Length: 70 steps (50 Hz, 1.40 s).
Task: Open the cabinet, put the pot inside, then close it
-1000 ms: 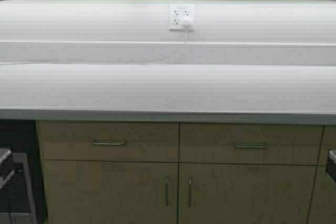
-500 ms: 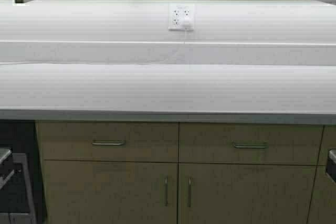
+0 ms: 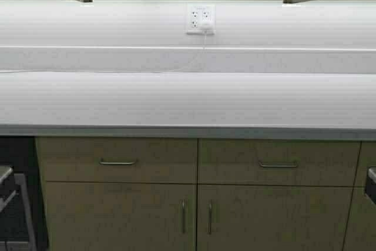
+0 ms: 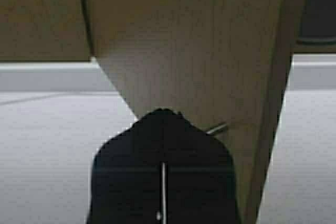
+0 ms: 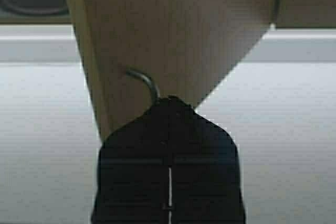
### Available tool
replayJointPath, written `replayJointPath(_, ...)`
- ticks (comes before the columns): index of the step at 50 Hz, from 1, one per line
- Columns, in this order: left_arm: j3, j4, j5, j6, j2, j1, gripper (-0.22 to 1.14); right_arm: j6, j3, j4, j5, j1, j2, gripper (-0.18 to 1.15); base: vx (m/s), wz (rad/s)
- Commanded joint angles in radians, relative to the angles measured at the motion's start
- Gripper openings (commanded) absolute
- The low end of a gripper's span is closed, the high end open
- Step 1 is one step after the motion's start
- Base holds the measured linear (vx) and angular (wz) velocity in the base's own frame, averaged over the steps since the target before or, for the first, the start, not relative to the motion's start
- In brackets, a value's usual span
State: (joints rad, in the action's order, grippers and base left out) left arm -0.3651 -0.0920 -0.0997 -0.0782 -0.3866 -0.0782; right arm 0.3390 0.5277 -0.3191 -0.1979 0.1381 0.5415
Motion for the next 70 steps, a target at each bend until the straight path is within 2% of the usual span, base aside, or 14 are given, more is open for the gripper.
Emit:
replayJointPath(1, 0.08, -0.002, 0.015, 0.0, 0.052, -0.046, 0.04, 0.002, 0.02, 0.017, -0.032, 0.032, 0.041, 0.06, 0.05, -0.03)
replayJointPath(13, 0.172, 0.081, 0.015, -0.003, 0.166, -0.103, 0.04, 0.006, 0.086, 0.028, -0.077, 0.089, 0.12, 0.06, 0.05, -0.03)
replayJointPath(28, 0.296, 0.106, -0.003, -0.003, 0.314, -0.164, 0.04, 0.003, 0.121, 0.031, -0.08, 0.089, 0.167, 0.06, 0.05, -0.01)
replayJointPath(39, 0.187, 0.1, 0.025, -0.002, 0.229, -0.169, 0.04, -0.003, 0.106, 0.029, -0.067, 0.089, 0.137, 0.06, 0.01, 0.01)
replayJointPath(52, 0.014, 0.098, 0.095, -0.002, 0.098, -0.183, 0.04, -0.005, -0.055, 0.032, -0.012, 0.118, -0.028, 0.06, 0.01, 0.0)
replayJointPath(62, -0.018, 0.1, 0.098, -0.003, 0.074, -0.209, 0.04, -0.006, -0.278, 0.032, -0.017, 0.15, -0.268, 0.06, 0.1, -0.02)
replayJointPath(70, -0.025, 0.1, 0.098, -0.005, 0.067, -0.252, 0.04, -0.008, -0.345, 0.029, -0.017, 0.152, -0.357, 0.06, 0.12, -0.03)
